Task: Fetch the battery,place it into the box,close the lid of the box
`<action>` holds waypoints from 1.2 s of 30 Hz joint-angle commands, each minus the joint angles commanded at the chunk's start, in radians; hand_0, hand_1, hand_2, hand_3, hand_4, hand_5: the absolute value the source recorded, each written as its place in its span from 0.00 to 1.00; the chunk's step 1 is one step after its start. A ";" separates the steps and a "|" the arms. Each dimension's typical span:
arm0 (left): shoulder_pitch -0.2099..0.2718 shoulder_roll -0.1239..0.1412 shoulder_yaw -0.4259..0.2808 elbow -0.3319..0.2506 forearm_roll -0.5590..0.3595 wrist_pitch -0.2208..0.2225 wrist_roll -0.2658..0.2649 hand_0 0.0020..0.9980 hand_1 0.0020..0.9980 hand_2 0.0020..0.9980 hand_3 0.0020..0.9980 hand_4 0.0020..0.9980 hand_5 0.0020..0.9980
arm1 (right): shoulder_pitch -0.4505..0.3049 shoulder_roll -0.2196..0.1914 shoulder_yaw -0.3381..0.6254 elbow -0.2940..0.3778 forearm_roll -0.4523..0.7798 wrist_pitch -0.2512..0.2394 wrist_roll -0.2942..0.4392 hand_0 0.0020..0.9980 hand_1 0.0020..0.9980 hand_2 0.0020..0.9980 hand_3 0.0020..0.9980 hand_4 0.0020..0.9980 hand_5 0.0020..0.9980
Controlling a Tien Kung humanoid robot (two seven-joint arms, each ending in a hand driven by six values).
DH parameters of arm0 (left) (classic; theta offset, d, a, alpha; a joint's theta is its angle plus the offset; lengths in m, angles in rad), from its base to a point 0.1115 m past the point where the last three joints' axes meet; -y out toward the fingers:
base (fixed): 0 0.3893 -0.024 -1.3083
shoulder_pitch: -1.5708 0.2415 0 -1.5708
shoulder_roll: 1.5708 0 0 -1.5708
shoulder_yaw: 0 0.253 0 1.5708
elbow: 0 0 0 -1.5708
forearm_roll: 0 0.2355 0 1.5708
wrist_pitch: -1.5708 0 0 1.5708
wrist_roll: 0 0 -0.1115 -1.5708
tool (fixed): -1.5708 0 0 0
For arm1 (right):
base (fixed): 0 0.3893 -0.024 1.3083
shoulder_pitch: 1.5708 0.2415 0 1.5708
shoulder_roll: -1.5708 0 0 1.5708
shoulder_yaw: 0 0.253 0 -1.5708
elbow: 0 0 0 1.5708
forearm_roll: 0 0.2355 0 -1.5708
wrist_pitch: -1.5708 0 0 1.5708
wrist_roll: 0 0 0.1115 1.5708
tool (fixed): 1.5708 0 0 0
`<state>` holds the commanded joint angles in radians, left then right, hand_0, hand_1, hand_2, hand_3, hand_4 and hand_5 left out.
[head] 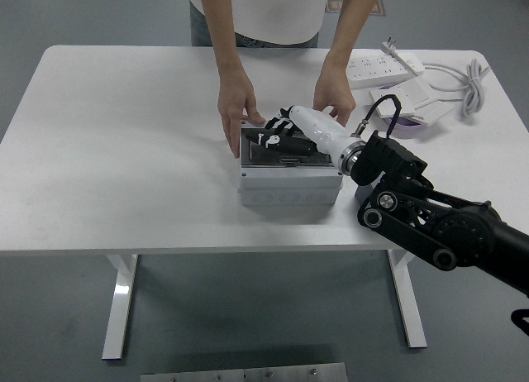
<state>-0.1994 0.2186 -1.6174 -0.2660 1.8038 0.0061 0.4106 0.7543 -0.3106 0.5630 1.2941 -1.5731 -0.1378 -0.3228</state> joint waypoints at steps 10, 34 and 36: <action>0.000 -0.002 0.000 0.001 0.000 0.001 -0.002 0.59 0.68 0.59 0.58 0.54 0.00 | -0.031 -0.010 0.074 0.005 -0.042 -0.060 0.039 0.70 0.61 0.65 0.69 0.94 0.99; 0.011 -0.018 -0.003 0.003 -0.003 0.005 -0.007 0.59 0.68 0.59 0.58 0.54 0.00 | -0.379 -0.060 0.483 0.043 0.021 -0.305 0.431 0.62 0.50 0.56 0.62 0.80 0.70; 0.012 -0.018 -0.004 0.004 -0.001 0.005 -0.008 0.59 0.68 0.59 0.58 0.55 0.00 | -0.404 -0.065 0.500 0.051 0.054 -0.305 0.460 0.60 0.50 0.61 0.66 0.75 0.63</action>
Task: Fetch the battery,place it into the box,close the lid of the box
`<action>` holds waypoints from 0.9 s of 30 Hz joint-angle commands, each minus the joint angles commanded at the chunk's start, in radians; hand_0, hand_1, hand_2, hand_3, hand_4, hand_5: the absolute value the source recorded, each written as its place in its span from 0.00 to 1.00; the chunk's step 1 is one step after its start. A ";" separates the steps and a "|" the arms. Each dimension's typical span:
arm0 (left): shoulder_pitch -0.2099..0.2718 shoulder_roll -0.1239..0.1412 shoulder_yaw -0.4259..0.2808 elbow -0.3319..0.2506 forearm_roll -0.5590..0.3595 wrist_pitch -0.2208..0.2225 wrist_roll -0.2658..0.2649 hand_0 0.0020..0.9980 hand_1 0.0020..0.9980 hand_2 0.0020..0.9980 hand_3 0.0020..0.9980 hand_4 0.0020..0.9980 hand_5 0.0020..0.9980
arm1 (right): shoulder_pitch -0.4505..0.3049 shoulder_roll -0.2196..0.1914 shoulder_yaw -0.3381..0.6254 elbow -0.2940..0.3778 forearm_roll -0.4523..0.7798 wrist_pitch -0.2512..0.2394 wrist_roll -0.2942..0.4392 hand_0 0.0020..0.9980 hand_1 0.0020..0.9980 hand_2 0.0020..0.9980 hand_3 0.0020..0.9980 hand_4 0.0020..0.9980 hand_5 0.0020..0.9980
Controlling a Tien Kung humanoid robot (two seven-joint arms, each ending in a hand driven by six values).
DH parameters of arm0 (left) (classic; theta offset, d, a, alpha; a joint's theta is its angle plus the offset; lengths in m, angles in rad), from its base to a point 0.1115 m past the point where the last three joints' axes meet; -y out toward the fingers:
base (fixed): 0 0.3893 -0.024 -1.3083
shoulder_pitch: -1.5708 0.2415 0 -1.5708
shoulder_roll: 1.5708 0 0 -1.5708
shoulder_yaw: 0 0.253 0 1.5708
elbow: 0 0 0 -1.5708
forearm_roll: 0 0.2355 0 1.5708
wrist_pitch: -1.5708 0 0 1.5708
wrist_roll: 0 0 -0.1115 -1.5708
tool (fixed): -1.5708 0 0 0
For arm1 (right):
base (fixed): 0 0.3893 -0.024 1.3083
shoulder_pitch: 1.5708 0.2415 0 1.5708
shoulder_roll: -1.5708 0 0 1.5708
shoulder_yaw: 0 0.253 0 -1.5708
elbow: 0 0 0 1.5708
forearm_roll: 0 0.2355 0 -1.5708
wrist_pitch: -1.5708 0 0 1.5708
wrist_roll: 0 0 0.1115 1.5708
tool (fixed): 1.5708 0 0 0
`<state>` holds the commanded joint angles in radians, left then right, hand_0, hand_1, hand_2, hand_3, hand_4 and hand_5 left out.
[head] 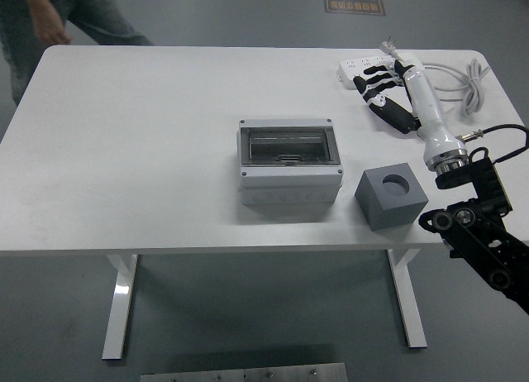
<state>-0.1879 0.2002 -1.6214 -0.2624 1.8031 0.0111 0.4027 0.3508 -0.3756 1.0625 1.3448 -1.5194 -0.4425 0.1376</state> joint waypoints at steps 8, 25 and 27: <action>0.002 0.004 -0.008 0.000 0.013 -0.002 -0.002 0.59 0.69 0.59 0.58 0.55 0.00 | -0.098 -0.010 0.065 0.020 0.117 0.022 0.089 0.72 0.69 0.77 0.79 0.78 0.60; 0.013 0.018 -0.024 0.003 0.051 -0.014 -0.010 0.59 0.69 0.59 0.58 0.55 0.00 | -0.141 0.016 0.107 0.030 0.164 0.007 0.138 0.94 0.85 0.89 1.00 0.92 0.77; 0.017 0.021 -0.022 0.003 0.048 -0.014 -0.010 0.59 0.69 0.59 0.58 0.55 0.00 | -0.139 0.015 0.108 0.031 0.163 0.007 0.138 0.94 0.85 0.89 1.00 0.92 0.77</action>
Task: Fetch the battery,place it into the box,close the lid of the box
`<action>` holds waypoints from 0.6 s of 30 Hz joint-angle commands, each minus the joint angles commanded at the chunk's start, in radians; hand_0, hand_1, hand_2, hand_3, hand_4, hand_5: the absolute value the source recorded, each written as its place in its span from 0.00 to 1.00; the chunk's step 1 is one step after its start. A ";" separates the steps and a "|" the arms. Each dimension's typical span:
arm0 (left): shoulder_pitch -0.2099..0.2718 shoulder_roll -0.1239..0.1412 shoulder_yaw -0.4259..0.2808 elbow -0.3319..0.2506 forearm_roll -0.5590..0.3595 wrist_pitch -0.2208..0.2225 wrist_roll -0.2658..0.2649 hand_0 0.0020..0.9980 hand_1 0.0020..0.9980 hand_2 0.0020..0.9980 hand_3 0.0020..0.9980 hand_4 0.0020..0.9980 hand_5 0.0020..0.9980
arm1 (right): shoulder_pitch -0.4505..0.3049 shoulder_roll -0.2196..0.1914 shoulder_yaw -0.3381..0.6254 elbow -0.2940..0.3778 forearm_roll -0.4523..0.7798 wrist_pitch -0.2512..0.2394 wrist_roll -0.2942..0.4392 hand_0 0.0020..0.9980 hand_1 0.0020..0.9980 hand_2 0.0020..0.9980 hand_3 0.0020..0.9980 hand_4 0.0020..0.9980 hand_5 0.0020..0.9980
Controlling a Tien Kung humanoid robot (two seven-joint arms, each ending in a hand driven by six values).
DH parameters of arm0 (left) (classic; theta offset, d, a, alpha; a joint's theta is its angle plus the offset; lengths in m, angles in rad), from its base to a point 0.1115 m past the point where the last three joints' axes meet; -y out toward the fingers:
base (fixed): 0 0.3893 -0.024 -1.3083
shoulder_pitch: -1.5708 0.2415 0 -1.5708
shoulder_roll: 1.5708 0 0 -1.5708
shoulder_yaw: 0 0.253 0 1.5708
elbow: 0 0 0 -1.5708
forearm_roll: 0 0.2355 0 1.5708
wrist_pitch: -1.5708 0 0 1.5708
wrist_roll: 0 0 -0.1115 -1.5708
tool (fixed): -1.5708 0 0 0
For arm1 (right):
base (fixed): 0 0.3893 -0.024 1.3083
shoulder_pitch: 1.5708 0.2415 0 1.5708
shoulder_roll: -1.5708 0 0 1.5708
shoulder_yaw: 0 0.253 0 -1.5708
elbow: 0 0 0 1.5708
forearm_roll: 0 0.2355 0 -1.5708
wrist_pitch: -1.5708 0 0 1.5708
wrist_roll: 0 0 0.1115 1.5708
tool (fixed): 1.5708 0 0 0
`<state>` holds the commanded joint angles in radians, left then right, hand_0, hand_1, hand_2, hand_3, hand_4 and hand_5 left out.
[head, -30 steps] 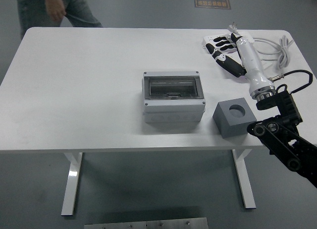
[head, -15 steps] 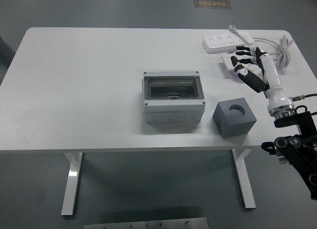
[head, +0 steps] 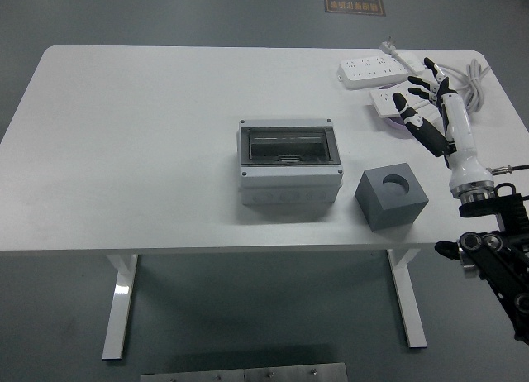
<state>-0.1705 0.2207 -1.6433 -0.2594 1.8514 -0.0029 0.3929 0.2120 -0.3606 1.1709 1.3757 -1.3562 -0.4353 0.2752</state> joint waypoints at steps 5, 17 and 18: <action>0.009 0.003 0.006 0.000 -0.011 0.003 0.001 0.59 0.69 0.59 0.58 0.55 0.00 | 0.005 -0.001 0.002 0.011 -0.004 0.000 0.000 0.92 0.84 0.87 1.00 0.89 0.72; 0.003 -0.006 0.020 0.003 -0.044 0.013 -0.003 0.59 0.69 0.59 0.58 0.55 0.00 | -0.014 -0.002 0.037 0.057 -0.034 0.007 -0.002 0.93 0.82 0.83 1.00 0.89 0.74; 0.003 -0.006 0.022 0.003 -0.047 0.014 -0.002 0.59 0.69 0.59 0.58 0.55 0.00 | -0.016 -0.002 0.042 0.059 -0.033 0.006 -0.003 0.93 0.82 0.83 1.00 0.89 0.74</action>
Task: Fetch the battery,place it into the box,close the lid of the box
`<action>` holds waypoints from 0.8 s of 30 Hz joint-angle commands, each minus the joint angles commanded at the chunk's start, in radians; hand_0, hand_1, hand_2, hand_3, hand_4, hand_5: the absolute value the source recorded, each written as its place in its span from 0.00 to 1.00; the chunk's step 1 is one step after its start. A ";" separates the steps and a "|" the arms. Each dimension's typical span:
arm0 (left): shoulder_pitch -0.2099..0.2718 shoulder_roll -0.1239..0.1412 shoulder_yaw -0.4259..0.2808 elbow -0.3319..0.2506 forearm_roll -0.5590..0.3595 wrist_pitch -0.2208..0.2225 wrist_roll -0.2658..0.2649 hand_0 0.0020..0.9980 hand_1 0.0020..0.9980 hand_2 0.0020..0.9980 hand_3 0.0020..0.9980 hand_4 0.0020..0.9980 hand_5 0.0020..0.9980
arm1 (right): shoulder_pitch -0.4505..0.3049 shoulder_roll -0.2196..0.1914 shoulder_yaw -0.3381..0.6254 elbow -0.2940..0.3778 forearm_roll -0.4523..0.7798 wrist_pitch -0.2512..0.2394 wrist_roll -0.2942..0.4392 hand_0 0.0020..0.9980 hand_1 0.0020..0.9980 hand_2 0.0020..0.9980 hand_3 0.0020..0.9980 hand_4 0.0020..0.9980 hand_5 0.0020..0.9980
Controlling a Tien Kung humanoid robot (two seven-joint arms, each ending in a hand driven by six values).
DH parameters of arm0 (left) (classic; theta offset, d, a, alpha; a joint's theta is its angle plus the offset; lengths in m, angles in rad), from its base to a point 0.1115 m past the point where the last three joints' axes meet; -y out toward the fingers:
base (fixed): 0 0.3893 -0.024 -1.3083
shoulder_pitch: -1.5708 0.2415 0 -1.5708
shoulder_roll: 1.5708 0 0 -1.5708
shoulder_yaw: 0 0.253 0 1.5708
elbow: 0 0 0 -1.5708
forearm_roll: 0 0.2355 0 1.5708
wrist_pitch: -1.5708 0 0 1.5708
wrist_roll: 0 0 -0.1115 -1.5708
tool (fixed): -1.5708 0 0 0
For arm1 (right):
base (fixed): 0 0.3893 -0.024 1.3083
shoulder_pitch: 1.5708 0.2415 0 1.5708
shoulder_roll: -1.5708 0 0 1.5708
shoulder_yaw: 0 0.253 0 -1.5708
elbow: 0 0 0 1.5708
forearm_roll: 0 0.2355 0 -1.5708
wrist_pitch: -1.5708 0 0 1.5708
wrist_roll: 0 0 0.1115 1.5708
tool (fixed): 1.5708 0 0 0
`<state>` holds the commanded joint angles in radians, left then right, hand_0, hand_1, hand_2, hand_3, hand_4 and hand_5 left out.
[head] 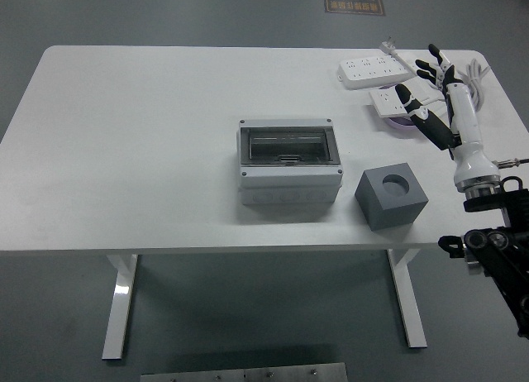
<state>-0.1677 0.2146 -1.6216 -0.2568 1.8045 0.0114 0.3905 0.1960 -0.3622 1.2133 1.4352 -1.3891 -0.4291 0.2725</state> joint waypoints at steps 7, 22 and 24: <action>0.002 0.009 0.012 0.001 -0.030 0.009 0.000 0.59 0.69 0.59 0.58 0.55 0.00 | -0.012 0.005 0.030 0.014 0.007 -0.007 -0.008 0.95 0.82 0.83 1.00 0.90 0.74; 0.015 0.019 0.023 -0.003 -0.056 0.015 0.008 0.59 0.69 0.60 0.59 0.55 0.00 | -0.007 -0.002 0.030 0.039 -0.020 -0.004 -0.041 0.93 0.78 0.81 1.00 0.91 0.76; 0.012 0.020 0.022 -0.004 -0.052 0.014 0.010 0.59 0.69 0.60 0.59 0.55 0.00 | -0.004 -0.005 0.027 0.039 -0.022 -0.004 -0.044 0.93 0.78 0.81 1.00 0.91 0.76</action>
<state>-0.1557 0.2343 -1.6001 -0.2605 1.7522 0.0251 0.4008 0.1924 -0.3670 1.2408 1.4742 -1.4115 -0.4335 0.2282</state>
